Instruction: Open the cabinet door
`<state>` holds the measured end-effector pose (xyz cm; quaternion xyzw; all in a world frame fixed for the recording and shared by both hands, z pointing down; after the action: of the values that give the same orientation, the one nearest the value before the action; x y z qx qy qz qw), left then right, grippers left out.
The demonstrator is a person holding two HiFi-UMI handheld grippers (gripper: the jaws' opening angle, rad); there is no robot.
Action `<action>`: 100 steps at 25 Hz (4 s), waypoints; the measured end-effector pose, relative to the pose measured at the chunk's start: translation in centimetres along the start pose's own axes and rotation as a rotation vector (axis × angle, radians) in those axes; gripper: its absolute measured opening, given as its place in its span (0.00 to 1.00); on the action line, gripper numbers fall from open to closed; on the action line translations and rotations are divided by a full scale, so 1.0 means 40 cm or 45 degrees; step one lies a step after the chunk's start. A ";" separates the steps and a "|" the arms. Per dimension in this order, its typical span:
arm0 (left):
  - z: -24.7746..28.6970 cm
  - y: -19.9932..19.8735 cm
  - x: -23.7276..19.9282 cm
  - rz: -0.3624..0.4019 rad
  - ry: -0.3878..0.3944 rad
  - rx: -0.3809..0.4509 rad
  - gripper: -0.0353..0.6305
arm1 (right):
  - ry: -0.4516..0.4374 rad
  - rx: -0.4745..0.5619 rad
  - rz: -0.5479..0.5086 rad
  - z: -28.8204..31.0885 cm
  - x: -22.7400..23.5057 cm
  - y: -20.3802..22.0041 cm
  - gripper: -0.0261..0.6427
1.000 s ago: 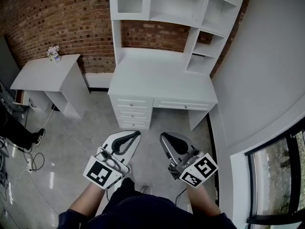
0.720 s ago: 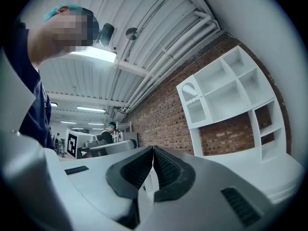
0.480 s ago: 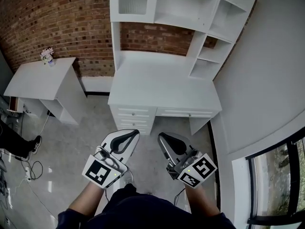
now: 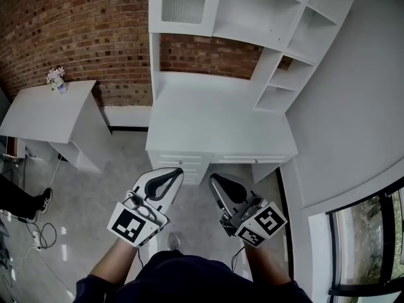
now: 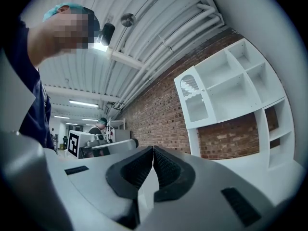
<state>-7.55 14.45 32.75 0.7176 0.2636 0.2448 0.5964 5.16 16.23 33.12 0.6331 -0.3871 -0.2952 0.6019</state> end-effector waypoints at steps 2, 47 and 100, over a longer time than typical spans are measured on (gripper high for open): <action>0.014 0.003 -0.037 -0.004 0.002 0.006 0.06 | 0.005 -0.004 -0.002 0.032 0.018 0.000 0.08; 0.693 0.134 -0.291 0.067 -0.276 -0.068 0.06 | -0.224 0.043 0.046 0.178 0.796 -0.048 0.08; 0.975 0.190 -0.753 0.041 -0.078 -0.033 0.06 | 0.165 0.098 -0.202 0.583 1.275 -0.245 0.19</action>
<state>-3.26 -35.25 32.56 0.7210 0.2305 0.2359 0.6095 13.70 -39.57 25.76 0.7020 -0.3071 -0.2851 0.5758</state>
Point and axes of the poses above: the fingertips, and each gripper's own axes: z forward along the fingers, x to its right, y out of its underside, the point moved 4 cm from there along -z, backward along the fingers, and after that the axes turned 14 degrees about -y, right-handed, at the moved point
